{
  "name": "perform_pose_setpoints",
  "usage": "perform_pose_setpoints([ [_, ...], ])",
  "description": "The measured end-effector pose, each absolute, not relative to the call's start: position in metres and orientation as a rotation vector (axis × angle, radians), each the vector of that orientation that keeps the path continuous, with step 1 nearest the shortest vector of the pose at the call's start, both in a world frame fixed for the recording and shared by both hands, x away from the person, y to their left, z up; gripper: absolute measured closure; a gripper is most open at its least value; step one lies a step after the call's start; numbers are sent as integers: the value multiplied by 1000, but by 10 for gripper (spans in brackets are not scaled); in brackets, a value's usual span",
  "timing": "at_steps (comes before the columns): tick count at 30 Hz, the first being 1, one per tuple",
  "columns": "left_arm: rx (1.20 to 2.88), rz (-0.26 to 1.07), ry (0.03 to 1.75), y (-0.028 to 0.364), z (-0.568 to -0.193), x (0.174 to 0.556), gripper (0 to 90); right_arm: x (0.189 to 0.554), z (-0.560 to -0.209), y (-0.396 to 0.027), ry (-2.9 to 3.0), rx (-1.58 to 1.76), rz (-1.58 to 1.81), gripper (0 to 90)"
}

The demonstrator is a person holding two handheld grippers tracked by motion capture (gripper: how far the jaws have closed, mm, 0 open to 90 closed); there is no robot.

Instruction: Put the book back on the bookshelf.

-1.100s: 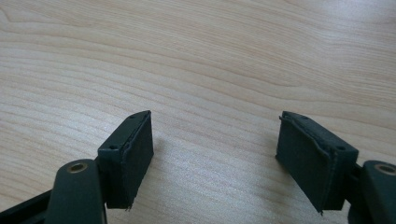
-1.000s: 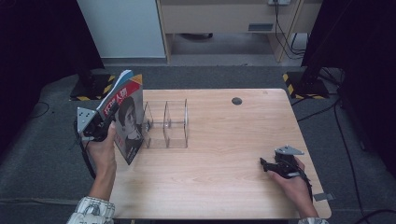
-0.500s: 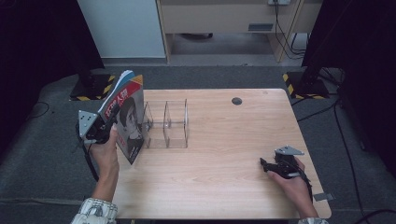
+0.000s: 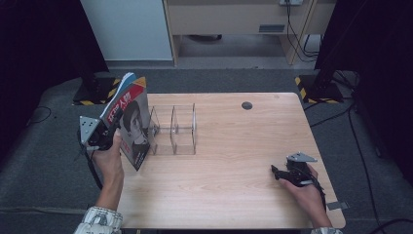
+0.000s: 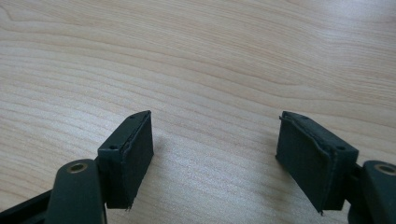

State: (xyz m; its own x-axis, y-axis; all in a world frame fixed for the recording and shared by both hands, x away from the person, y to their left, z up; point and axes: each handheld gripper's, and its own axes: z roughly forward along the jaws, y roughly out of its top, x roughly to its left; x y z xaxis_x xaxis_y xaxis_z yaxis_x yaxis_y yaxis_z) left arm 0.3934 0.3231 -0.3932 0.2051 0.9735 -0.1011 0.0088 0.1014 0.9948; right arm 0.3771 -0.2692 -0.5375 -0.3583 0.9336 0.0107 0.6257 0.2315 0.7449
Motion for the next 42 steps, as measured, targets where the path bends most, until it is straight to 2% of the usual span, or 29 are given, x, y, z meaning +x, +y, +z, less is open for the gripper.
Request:
perform_pose_setpoints([
  [42,1272,977,1153,331,-403,395,829,377,-537,-269,2072,1427,935,272],
])
